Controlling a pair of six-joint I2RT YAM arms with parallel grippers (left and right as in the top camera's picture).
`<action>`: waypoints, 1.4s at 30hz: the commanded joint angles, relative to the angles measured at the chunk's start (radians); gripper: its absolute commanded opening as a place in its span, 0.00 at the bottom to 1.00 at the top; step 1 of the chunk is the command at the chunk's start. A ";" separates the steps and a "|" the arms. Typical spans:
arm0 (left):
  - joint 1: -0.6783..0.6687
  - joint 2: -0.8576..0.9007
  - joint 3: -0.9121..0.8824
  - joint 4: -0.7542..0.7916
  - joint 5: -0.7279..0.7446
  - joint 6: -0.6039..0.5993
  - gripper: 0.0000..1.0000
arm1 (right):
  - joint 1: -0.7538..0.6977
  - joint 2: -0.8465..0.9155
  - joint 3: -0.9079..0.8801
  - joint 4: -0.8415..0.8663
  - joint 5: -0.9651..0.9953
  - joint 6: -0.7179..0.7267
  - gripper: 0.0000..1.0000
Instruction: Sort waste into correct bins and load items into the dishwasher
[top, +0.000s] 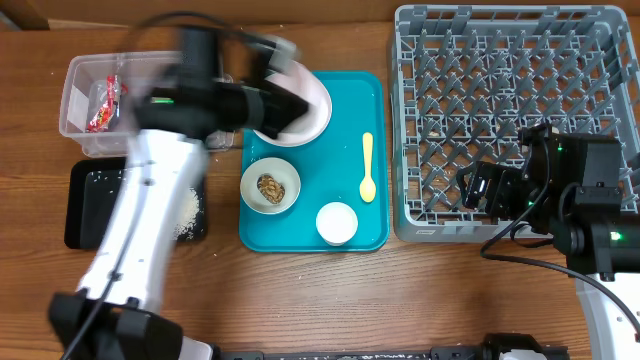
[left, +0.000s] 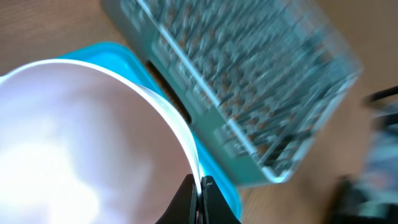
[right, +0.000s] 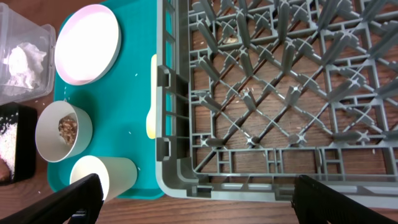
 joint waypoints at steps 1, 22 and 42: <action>-0.200 0.072 0.011 0.011 -0.522 0.002 0.04 | 0.004 -0.005 -0.001 -0.002 0.008 -0.004 1.00; -0.324 0.385 0.058 0.145 -0.846 -0.010 0.04 | 0.004 -0.005 -0.002 -0.001 0.018 -0.004 1.00; -0.178 0.497 0.058 0.296 -0.677 -0.005 0.26 | 0.004 -0.005 -0.002 -0.002 0.018 -0.004 1.00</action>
